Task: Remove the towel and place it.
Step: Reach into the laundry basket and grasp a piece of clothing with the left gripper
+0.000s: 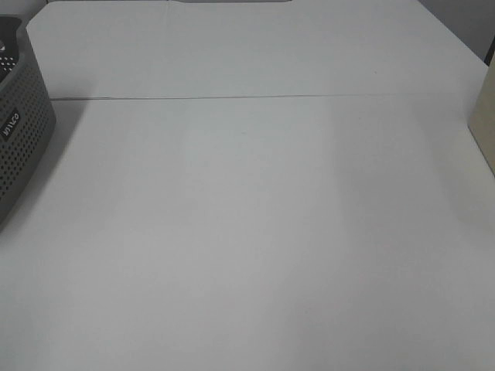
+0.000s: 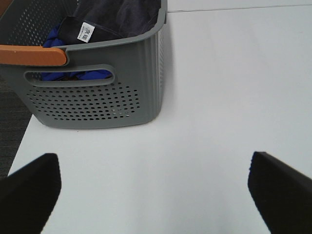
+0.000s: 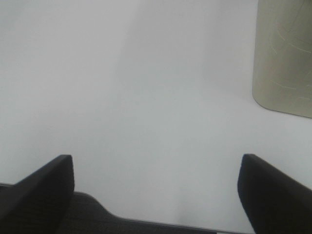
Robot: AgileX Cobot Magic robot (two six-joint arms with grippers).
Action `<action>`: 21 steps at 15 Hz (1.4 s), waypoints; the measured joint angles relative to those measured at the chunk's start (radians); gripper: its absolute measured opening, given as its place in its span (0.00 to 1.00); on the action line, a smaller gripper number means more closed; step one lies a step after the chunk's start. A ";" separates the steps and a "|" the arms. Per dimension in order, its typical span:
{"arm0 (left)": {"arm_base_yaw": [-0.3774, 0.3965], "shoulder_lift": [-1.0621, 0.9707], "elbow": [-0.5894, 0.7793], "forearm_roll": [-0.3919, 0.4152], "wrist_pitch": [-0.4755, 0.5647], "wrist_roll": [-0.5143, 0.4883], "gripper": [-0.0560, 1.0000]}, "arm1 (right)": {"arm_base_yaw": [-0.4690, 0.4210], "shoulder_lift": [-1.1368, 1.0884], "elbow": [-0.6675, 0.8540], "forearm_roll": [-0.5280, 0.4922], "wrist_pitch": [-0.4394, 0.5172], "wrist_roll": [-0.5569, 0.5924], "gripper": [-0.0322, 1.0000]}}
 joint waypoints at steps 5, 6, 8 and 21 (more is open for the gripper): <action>0.000 0.000 0.000 0.000 0.000 0.000 0.99 | 0.000 0.000 0.000 0.000 0.000 0.000 0.87; 0.000 0.000 0.000 0.000 0.000 0.000 0.99 | 0.000 0.000 0.000 0.000 0.000 0.000 0.87; 0.000 0.000 0.000 0.000 0.000 0.000 0.99 | 0.000 0.000 0.000 0.000 0.000 0.000 0.87; 0.000 0.000 0.000 0.000 0.000 0.000 0.99 | 0.000 0.000 0.000 0.000 0.000 0.000 0.87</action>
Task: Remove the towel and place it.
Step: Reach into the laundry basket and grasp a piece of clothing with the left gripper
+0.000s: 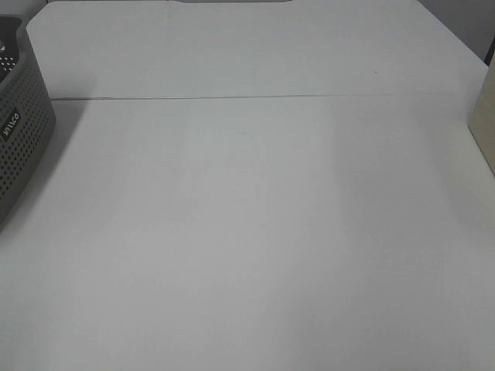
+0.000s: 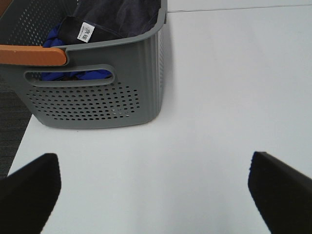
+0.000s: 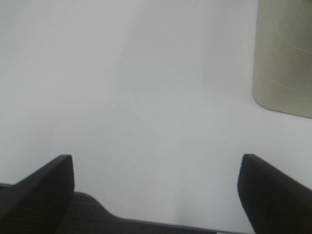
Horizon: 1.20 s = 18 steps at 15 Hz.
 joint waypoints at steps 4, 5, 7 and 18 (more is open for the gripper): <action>0.000 0.000 0.000 -0.001 0.000 0.000 0.99 | 0.000 0.000 0.000 0.000 0.000 0.000 0.87; 0.000 0.000 0.000 -0.001 0.000 0.000 0.99 | 0.000 0.000 0.000 0.000 0.000 0.000 0.87; 0.000 0.000 0.000 -0.002 0.000 0.000 0.99 | 0.000 0.000 0.000 0.000 0.000 0.000 0.87; 0.000 0.000 0.000 -0.002 0.000 0.000 0.99 | 0.000 0.000 0.000 0.000 0.000 0.000 0.87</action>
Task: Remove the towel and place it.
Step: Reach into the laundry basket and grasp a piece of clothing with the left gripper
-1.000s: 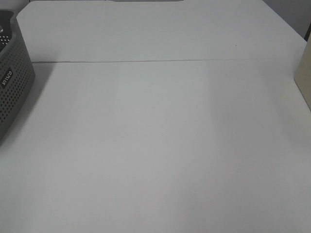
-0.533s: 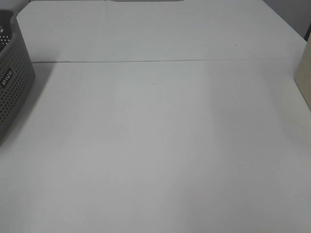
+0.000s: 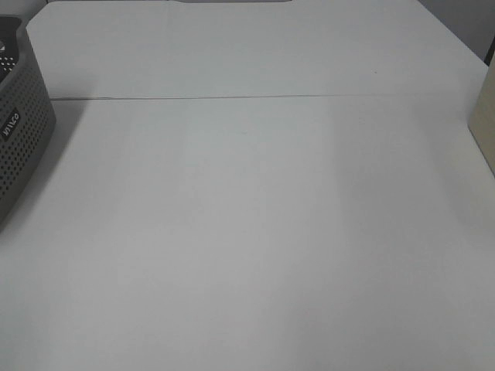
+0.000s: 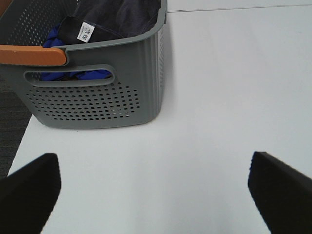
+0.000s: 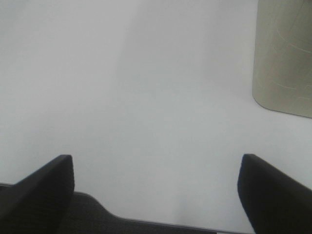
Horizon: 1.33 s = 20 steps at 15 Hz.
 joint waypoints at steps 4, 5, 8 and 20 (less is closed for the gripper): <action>0.000 0.000 0.000 0.000 0.000 0.000 0.99 | 0.000 0.000 0.000 0.000 0.000 0.000 0.87; 0.000 0.000 0.000 0.000 0.000 0.000 0.99 | 0.000 0.000 0.000 0.000 0.000 0.000 0.87; 0.000 0.000 0.000 0.000 0.000 0.000 0.99 | 0.000 0.000 0.000 0.000 0.000 0.000 0.87; 0.000 0.660 -0.552 0.050 0.139 0.388 0.99 | 0.000 0.000 0.000 0.000 0.000 0.000 0.87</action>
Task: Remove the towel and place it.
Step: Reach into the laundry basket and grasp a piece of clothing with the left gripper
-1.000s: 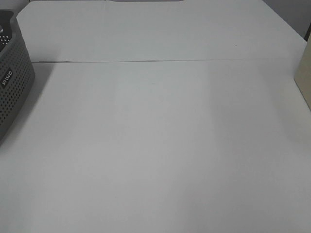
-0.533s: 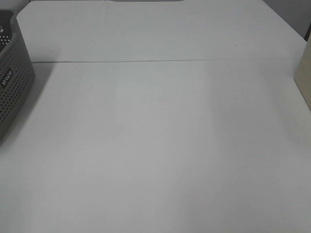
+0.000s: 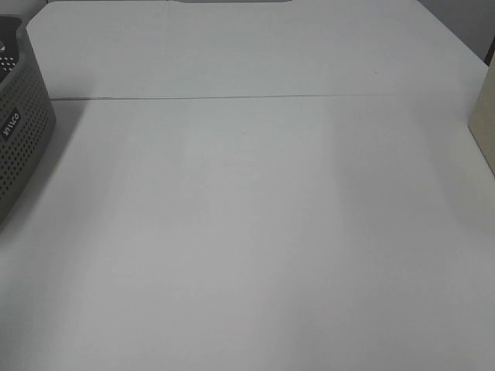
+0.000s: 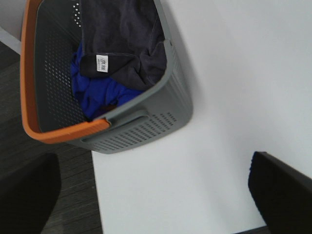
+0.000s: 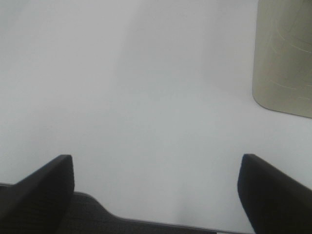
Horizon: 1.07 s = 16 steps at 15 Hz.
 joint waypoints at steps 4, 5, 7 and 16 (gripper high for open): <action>0.000 0.380 -0.236 0.145 0.000 0.219 0.98 | 0.000 0.000 0.000 0.000 0.000 0.000 0.87; 0.000 0.477 -0.288 0.182 0.000 0.256 0.98 | 0.000 0.000 0.000 0.000 0.000 0.000 0.87; 0.034 0.630 -0.374 0.229 -0.001 0.315 0.98 | 0.000 0.000 0.000 0.000 0.000 0.000 0.87; 0.237 1.269 -0.716 0.258 0.001 0.545 0.98 | 0.000 0.000 0.000 0.000 0.000 0.000 0.87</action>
